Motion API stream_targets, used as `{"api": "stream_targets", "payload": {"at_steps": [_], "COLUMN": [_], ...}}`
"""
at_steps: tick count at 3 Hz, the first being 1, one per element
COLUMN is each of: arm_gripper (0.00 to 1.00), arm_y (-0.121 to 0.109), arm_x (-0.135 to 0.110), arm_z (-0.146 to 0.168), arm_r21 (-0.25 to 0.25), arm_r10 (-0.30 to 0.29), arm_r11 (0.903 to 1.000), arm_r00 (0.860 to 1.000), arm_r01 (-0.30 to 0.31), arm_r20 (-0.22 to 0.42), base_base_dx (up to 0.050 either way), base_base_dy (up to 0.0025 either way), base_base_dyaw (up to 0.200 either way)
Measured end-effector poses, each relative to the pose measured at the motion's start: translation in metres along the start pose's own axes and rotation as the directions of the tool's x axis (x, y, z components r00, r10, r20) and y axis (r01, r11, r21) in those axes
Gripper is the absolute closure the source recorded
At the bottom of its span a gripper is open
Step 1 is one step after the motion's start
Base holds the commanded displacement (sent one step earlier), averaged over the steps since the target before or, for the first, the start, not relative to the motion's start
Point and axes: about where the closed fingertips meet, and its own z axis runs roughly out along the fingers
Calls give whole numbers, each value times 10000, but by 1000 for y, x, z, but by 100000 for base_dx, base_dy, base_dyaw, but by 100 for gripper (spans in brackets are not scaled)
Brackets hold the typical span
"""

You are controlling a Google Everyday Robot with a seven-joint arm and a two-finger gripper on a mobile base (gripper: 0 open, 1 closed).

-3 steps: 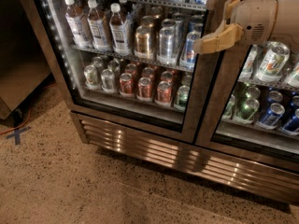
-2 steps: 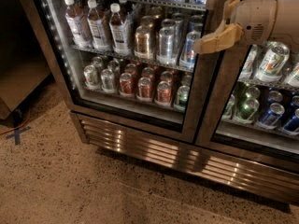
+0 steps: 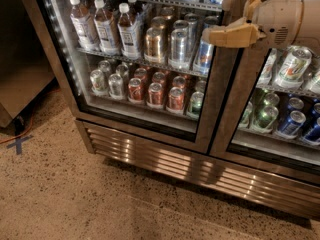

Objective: Open left fridge door

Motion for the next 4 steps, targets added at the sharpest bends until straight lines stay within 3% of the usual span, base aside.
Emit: {"api": "stream_targets", "payload": {"at_steps": [2,3,4], "arm_gripper": [88,100,100], "arm_y": [-6,-4,-2], "arm_x": [0,-2,-1], "arm_z": [-10,-14,-11], "arm_r21": [0,-5,-10], "arm_r10": [-1,-5,-8], "arm_r11": [10000,10000,10000], "arm_r00": [10000,10000,10000], "arm_r01": [1,5,8], "arm_r20": [0,-11,-21], "base_base_dx": [0,0,-3456], "base_base_dy": [0,0,16], "base_base_dyaw": [0,0,-139]}}
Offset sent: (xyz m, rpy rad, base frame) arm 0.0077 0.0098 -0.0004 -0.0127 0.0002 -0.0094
